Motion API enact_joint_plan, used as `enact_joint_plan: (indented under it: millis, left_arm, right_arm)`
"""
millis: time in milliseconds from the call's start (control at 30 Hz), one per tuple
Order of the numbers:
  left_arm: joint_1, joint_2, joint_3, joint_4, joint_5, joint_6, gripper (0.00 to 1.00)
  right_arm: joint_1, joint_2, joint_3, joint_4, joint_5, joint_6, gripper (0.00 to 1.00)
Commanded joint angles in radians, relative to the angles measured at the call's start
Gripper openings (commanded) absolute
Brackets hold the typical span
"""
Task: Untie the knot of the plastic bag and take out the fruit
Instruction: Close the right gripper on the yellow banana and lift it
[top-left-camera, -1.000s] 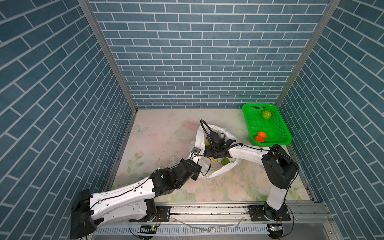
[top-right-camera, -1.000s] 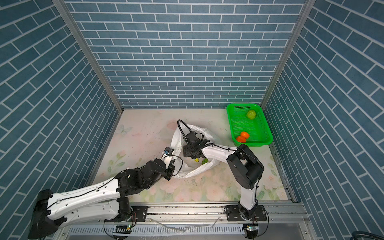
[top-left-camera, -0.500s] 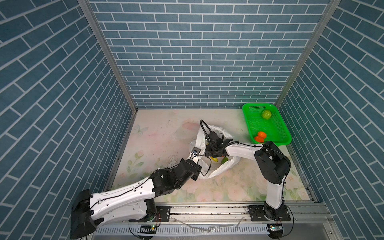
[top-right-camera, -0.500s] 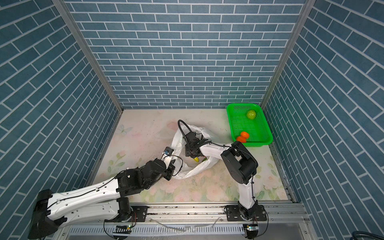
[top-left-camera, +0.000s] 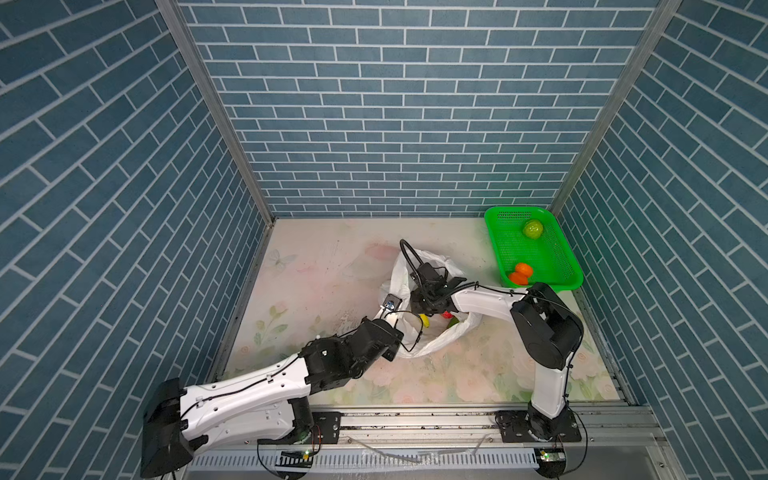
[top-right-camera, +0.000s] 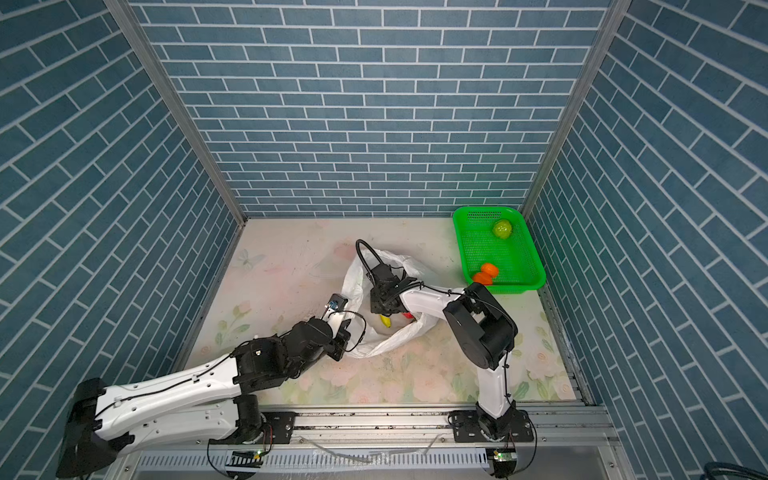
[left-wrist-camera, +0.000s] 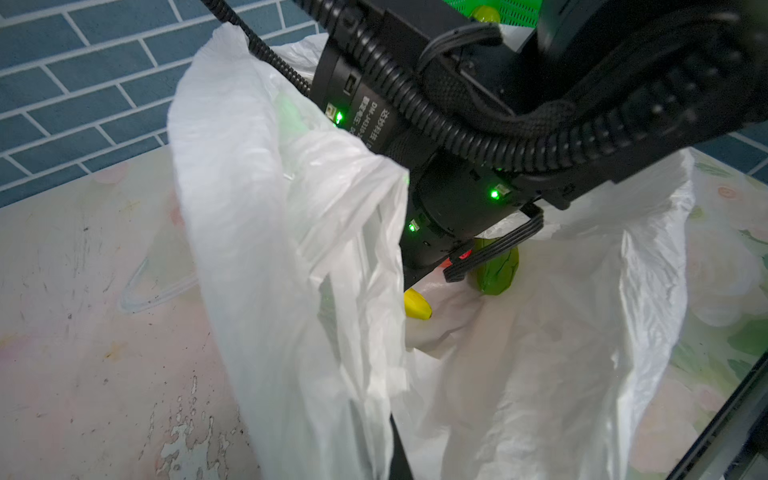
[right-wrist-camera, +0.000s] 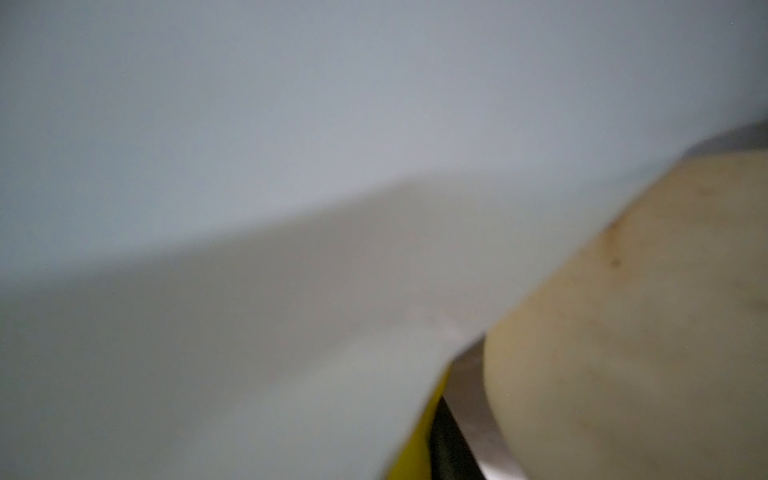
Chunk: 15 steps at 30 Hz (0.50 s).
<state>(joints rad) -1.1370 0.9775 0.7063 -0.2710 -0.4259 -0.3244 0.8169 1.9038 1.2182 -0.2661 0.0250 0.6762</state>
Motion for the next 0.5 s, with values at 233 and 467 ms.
enact_joint_plan:
  millis: [233,467]
  left_arm:
    - [0.005,0.018,0.001,0.026,-0.025,0.004,0.0]
    - [0.005,0.022,0.006,0.028,-0.031,0.007,0.0]
  right_arm:
    - [0.035,-0.174,-0.039,-0.057,-0.145,0.008,0.24]
    - [0.059,-0.289,-0.073,-0.136,-0.138,0.017,0.24]
